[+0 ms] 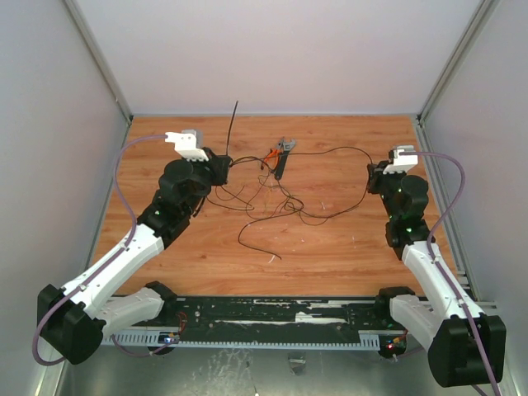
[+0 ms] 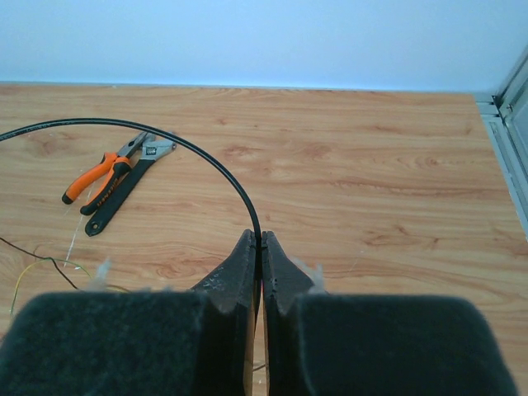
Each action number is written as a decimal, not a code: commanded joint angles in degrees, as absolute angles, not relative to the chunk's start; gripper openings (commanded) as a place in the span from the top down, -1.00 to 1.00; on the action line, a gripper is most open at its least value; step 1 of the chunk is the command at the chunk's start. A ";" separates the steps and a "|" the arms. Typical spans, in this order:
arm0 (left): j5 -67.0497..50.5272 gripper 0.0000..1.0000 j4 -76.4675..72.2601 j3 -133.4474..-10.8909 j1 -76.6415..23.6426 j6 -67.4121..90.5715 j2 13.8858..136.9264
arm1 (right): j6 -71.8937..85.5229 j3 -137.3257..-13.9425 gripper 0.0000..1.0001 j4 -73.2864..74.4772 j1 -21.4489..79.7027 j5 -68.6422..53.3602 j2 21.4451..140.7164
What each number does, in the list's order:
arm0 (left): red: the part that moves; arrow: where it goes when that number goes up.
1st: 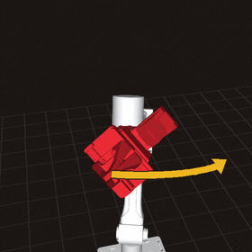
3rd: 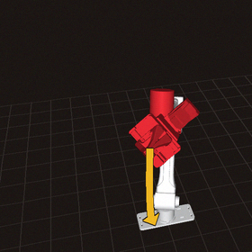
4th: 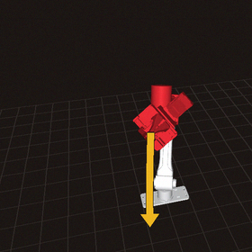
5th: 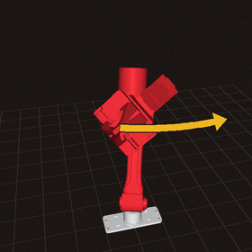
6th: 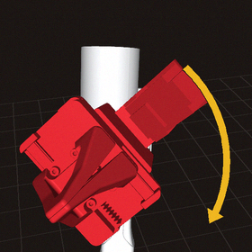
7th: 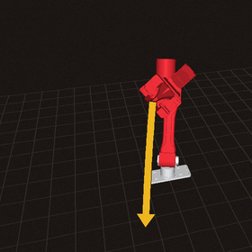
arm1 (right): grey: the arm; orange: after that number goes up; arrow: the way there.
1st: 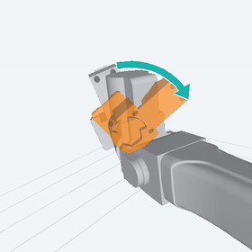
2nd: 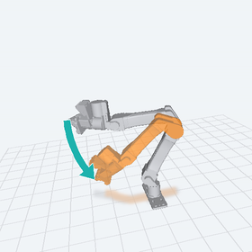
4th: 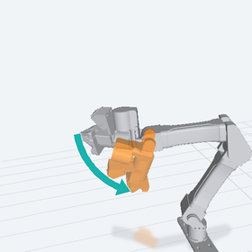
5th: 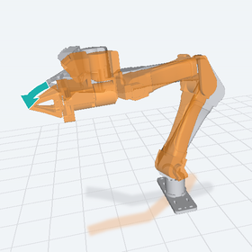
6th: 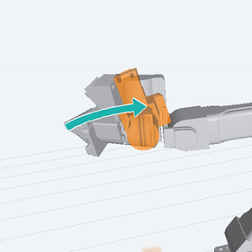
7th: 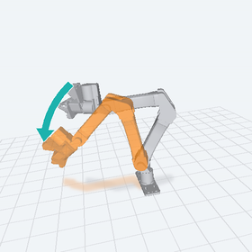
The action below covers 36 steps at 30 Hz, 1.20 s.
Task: Zip-tie the wires
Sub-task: Adjust the cable at the center of the board.
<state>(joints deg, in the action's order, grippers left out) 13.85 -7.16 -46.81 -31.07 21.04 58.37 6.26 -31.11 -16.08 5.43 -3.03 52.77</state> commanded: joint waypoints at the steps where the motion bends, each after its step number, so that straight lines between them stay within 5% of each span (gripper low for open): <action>1: 13.98 1.00 -8.44 -46.24 -30.17 20.96 57.44 | 7.29 -31.01 1.00 -15.51 4.33 -0.54 52.30; 21: 13.56 1.00 -8.59 -45.97 -30.07 21.52 57.52 | 5.69 -30.75 1.00 -16.82 4.10 -11.45 52.85; 26: 12.84 1.00 -8.79 -45.97 -30.06 21.78 57.73 | 5.42 -31.76 0.21 -18.06 4.08 -19.19 52.41; 31: 12.47 1.00 -8.98 -45.67 -30.06 21.42 57.50 | 10.44 -35.04 0.06 -20.13 4.59 -25.03 53.21; 36: 11.01 1.00 -10.77 -44.34 -30.07 21.53 57.27 | 31.23 -45.95 0.09 -15.02 8.24 -27.91 60.86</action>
<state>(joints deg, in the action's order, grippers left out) 12.62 -7.79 -45.34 -30.76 21.47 58.26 15.00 -36.86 -16.45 5.61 -23.33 55.92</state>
